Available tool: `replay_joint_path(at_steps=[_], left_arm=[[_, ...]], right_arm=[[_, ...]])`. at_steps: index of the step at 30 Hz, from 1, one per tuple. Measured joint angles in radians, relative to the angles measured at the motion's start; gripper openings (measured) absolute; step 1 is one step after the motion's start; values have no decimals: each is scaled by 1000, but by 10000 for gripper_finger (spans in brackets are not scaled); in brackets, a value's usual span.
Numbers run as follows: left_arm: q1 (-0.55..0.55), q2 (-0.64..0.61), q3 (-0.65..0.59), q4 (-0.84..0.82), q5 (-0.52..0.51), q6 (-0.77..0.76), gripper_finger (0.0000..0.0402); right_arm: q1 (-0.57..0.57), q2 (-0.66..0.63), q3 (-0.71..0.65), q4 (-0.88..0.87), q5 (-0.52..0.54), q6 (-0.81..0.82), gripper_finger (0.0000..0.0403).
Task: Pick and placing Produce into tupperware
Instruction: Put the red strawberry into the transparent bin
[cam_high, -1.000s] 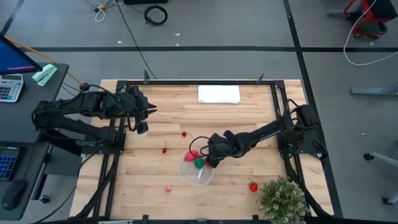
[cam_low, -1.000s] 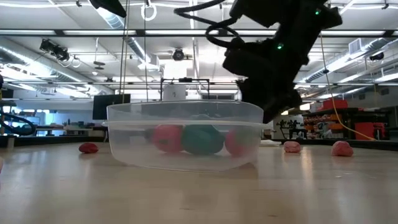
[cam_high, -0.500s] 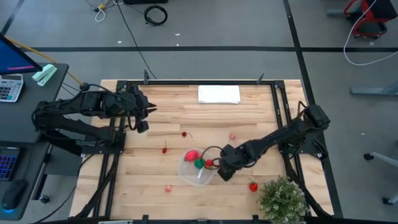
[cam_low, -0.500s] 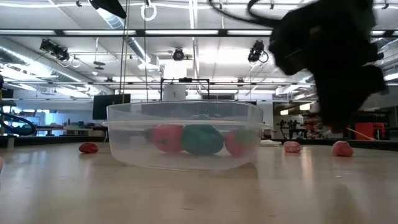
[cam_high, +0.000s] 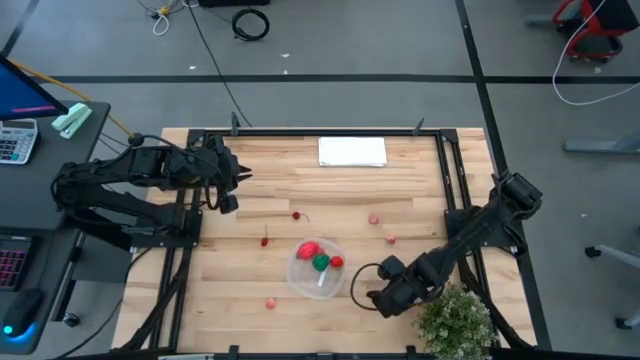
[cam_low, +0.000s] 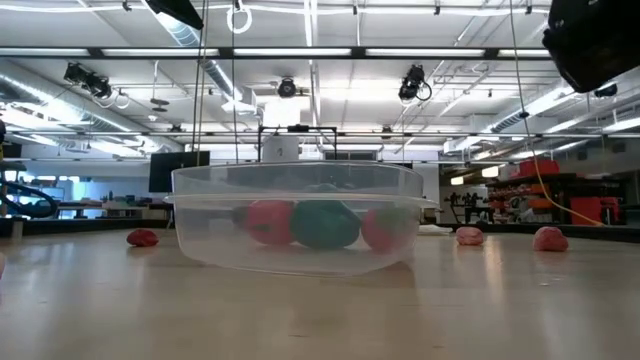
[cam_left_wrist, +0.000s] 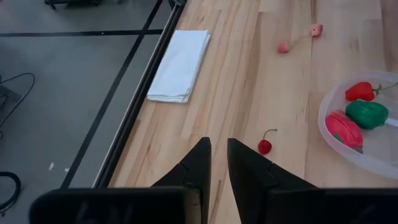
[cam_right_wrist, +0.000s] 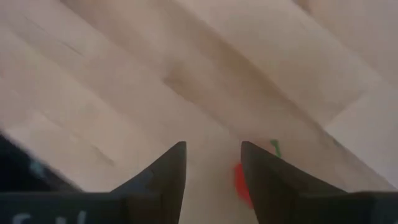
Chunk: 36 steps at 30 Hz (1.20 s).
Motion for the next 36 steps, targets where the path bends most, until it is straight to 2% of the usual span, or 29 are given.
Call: replay_joint_path(at_steps=[4, 10, 15, 36], left_arm=[[0, 0, 0, 0, 0, 0, 59], [0, 0, 0, 0, 0, 0, 63], [0, 0, 0, 0, 0, 0, 57], [0, 0, 0, -1, 0, 0, 56]], right_arm=[[14, 10, 0, -38, 48, 38, 162], [13, 10, 0, -75, 118, 0, 162], [25, 10, 0, -113, 82, 5, 162], [43, 15, -32, -71, 80, 85, 162]])
